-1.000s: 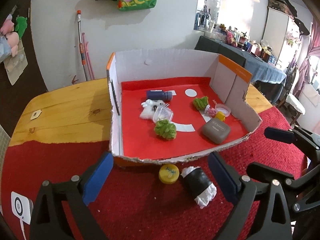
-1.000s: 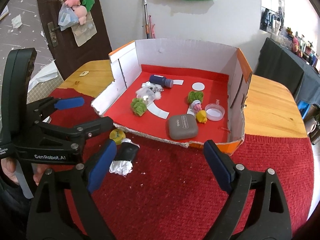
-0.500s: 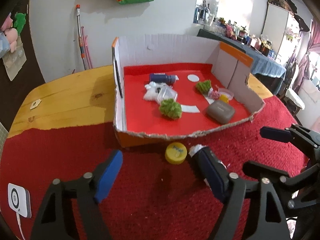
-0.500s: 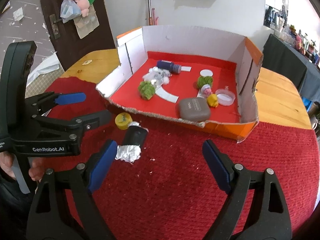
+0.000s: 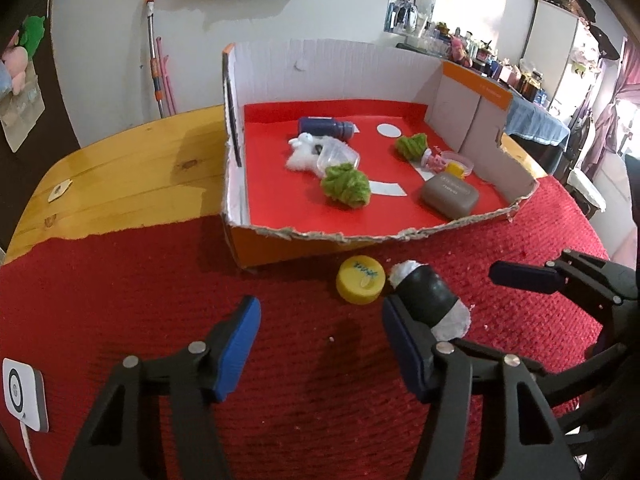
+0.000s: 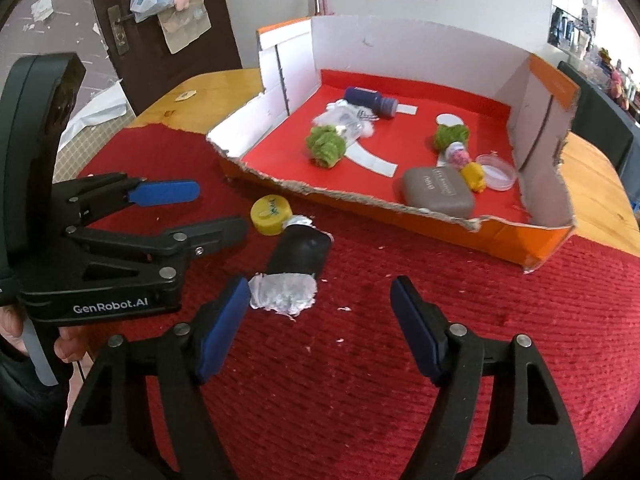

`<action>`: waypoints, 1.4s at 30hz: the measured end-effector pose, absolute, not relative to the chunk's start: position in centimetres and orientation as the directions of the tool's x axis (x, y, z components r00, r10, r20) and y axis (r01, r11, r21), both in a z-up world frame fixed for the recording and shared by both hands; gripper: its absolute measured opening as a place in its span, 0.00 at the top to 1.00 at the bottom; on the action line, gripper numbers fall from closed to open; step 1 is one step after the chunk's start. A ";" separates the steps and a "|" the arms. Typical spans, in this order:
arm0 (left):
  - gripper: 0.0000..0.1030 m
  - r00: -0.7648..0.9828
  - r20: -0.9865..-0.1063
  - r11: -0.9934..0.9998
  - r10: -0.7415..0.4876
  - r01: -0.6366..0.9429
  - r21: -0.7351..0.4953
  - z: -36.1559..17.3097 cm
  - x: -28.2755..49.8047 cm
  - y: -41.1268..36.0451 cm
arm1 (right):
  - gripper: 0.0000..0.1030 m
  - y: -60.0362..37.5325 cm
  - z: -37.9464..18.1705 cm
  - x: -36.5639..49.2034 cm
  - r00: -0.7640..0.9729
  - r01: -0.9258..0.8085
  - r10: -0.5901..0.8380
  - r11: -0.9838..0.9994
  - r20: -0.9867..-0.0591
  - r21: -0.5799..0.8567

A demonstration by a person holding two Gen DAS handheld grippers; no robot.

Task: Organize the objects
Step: 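Grasp the yellow bottle cap with the left tool while the right tool grasps the black-white wrapped object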

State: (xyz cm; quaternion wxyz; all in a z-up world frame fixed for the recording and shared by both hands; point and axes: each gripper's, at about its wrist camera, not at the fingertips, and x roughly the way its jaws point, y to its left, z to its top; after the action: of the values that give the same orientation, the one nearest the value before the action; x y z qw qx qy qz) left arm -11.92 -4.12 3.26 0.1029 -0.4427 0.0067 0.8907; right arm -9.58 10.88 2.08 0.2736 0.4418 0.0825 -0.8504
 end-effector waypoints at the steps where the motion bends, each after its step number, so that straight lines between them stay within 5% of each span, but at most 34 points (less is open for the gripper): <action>1: 0.37 -0.586 -0.791 -0.979 0.177 -0.186 -0.081 3.2 -11.9 -4.3 | 0.30 10.6 1.8 -9.6 -0.455 0.542 -0.393 -0.834 -0.799 0.101; 20: 0.37 -0.554 -0.806 -0.968 0.209 -0.236 -0.089 2.1 -12.8 -2.9 | 0.38 13.0 1.0 -12.7 -0.493 0.463 -0.356 -0.880 -0.794 0.107; 28: 0.45 -0.553 -0.809 -0.968 0.200 -0.240 -0.075 1.9 -13.3 -2.6 | 0.48 12.0 0.7 -13.3 -0.460 0.500 -0.384 -0.857 -0.801 0.123; 35: 0.47 -0.558 -0.805 -0.965 0.199 -0.254 -0.063 1.8 -13.6 -2.1 | 0.67 11.3 0.7 -13.4 -0.423 0.537 -0.424 -0.829 -0.801 0.156; 42: 0.60 -0.563 -0.802 -0.961 0.199 -0.272 -0.048 1.8 -13.7 -1.3 | 0.68 11.5 0.6 -13.5 -0.409 0.544 -0.439 -0.821 -0.800 0.172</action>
State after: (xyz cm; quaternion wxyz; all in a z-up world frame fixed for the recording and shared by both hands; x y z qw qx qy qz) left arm -13.73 -1.28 1.76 0.1333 -0.4482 0.0406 0.8830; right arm -13.45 11.46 0.60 0.2934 0.4579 0.0575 -0.8372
